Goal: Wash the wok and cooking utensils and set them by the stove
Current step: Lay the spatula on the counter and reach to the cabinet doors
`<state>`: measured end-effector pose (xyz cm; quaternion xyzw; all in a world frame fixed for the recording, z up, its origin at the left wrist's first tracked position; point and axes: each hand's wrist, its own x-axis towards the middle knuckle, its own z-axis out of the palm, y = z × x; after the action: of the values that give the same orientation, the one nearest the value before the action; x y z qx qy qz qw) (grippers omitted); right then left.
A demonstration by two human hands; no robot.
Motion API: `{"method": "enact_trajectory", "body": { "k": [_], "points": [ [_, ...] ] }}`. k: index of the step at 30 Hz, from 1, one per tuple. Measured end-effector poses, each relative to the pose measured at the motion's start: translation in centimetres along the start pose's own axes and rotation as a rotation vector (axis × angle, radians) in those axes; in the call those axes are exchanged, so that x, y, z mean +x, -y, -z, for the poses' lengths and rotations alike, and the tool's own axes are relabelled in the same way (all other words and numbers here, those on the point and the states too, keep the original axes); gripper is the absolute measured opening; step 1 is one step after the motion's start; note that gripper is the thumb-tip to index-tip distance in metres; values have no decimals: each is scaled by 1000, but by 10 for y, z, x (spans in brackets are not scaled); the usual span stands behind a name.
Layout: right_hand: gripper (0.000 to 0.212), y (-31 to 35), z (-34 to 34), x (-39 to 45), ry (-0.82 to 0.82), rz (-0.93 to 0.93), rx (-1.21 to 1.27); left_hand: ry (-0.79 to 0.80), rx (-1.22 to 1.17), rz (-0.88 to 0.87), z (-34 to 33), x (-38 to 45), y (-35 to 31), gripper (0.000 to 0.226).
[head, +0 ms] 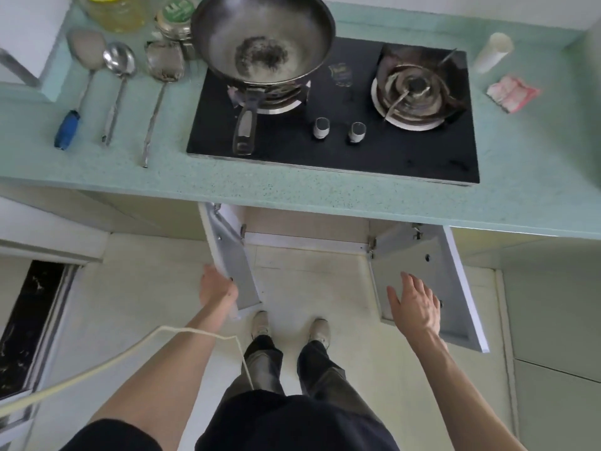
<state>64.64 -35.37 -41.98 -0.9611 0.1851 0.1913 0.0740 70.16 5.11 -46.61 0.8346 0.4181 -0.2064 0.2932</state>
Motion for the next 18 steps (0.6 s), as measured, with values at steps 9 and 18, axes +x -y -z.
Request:
{"method": "enact_trajectory", "body": {
  "k": [9,18],
  "points": [
    [64,-93,12,45,-17,-243,60,271,-952,309,-69,-51,-84,17],
    [52,-134,-4,52,40,-415,346,215,-997,330,-79,-63,-109,31]
  ]
}}
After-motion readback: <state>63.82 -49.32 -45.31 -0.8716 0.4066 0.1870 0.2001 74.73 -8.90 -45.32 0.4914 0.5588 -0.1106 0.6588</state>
